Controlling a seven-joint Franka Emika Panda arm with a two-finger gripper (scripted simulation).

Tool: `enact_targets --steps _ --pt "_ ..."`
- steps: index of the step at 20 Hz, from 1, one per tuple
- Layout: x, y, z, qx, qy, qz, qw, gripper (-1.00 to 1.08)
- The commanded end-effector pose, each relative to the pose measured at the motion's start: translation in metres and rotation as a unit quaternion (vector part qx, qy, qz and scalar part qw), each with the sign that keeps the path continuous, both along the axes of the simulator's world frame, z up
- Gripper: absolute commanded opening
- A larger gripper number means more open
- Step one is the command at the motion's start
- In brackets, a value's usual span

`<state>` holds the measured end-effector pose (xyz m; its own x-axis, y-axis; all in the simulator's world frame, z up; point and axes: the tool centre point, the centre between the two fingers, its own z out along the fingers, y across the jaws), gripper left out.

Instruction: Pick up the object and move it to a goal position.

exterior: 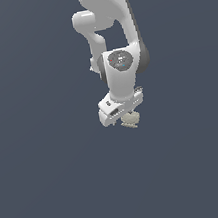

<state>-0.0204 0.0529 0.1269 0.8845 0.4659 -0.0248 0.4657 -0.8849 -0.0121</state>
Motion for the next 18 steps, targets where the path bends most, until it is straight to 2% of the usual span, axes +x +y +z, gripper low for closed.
enact_targets --steps 1,8,18 --pt "-0.003 0.005 -0.001 0.001 -0.001 0.04 0.9992 1.0" --pt "-0.012 0.018 -0.004 0.003 -0.005 0.151 0.9886 1.0" --pt "-0.024 0.034 -0.008 0.005 -0.011 0.284 0.9588 1.0"
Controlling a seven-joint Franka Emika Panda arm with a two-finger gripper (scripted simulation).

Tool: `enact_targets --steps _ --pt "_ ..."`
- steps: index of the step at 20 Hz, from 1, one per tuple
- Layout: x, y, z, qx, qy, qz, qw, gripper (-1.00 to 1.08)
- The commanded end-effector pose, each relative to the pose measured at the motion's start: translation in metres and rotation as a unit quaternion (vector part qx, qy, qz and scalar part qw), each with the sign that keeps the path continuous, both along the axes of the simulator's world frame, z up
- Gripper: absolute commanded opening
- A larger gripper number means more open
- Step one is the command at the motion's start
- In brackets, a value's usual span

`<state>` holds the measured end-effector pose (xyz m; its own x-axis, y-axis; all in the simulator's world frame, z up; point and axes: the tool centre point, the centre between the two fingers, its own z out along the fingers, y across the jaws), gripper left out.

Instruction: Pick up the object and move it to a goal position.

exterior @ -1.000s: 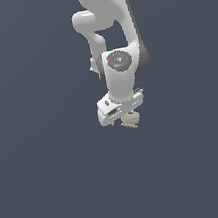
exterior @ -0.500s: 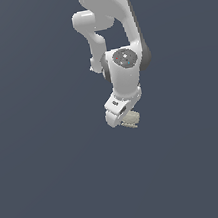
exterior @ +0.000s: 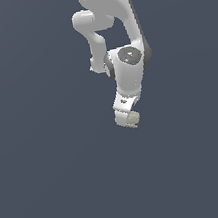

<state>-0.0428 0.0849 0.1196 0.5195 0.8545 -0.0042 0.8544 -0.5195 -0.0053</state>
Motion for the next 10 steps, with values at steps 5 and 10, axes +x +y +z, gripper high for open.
enact_targets --steps 5,10 --pt "-0.005 0.0066 -0.0012 0.001 -0.002 0.057 0.9984 1.0" --pt "-0.0066 0.0088 -0.0016 0.001 -0.003 0.075 0.9972 1.0"
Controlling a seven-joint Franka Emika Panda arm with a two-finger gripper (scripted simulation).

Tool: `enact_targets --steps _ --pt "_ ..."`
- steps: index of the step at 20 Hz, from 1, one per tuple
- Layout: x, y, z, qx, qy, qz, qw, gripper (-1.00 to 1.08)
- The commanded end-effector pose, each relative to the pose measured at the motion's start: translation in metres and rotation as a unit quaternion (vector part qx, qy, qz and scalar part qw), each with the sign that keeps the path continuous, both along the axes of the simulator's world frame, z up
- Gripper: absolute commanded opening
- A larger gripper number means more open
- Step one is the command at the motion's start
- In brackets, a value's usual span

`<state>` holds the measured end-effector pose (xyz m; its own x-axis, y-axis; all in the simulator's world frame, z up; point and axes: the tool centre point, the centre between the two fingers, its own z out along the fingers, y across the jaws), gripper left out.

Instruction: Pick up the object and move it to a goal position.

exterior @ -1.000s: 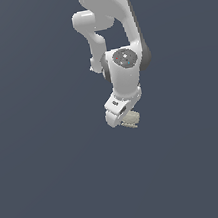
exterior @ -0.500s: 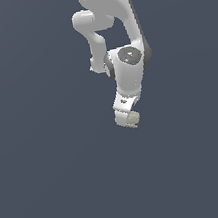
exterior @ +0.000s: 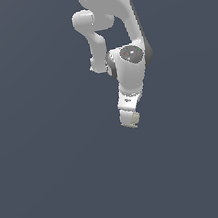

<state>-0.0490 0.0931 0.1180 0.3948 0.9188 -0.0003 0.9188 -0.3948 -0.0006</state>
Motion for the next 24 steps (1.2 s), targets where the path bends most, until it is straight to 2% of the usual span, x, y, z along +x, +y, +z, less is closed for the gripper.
enact_targets --steps 1,7,15,20,21,24 --pt "-0.001 0.001 0.0 0.0 0.0 0.006 1.0 1.0" --pt "-0.001 0.001 -0.006 0.0 0.0 0.005 1.0 1.0" --pt "-0.002 0.001 -0.043 0.0 0.0 0.007 1.0 1.0" --pt "-0.001 0.001 -0.05 0.0 0.0 0.007 1.0 1.0" --pt "-0.001 0.001 -0.05 0.0 0.0 0.007 1.0 -1.0" --pt "-0.001 0.001 -0.05 0.0 0.0 0.007 1.0 -1.0"
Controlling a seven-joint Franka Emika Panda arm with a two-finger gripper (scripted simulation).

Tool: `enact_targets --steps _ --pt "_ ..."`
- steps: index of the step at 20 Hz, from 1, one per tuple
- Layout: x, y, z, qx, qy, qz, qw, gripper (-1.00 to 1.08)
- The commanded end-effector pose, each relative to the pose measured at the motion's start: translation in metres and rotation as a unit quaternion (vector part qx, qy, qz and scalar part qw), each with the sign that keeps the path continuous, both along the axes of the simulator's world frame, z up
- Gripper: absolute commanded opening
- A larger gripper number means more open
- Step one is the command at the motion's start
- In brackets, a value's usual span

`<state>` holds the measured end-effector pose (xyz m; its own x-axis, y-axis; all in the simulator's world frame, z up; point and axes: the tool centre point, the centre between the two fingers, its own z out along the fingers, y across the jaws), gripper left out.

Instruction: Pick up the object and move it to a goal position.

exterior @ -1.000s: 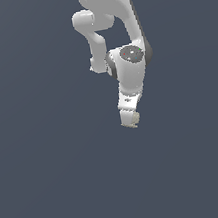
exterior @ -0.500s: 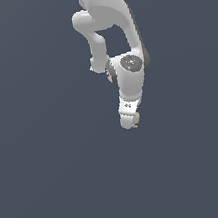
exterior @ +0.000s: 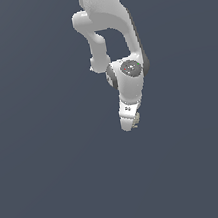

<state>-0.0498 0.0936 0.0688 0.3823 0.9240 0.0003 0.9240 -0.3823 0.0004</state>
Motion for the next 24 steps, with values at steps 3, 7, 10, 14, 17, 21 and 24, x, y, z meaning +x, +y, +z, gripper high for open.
enact_targets --steps 3,7,10,14,17,21,24 --pt "0.0 0.0 -0.001 0.0 0.0 0.0 1.0 -1.0" --pt "0.0 0.0 0.0 0.0 0.0 0.0 1.0 -1.0" --pt "0.001 -0.001 0.003 0.0 0.0 0.0 1.0 -1.0" --pt "0.004 -0.006 0.015 0.0 0.0 0.0 1.0 -1.0" --pt "0.008 -0.011 0.029 0.0 0.0 0.0 1.0 -1.0" --pt "0.015 -0.022 0.057 0.0 0.0 0.001 1.0 -1.0" --pt "0.021 -0.031 0.083 0.001 0.0 0.001 1.0 -1.0"
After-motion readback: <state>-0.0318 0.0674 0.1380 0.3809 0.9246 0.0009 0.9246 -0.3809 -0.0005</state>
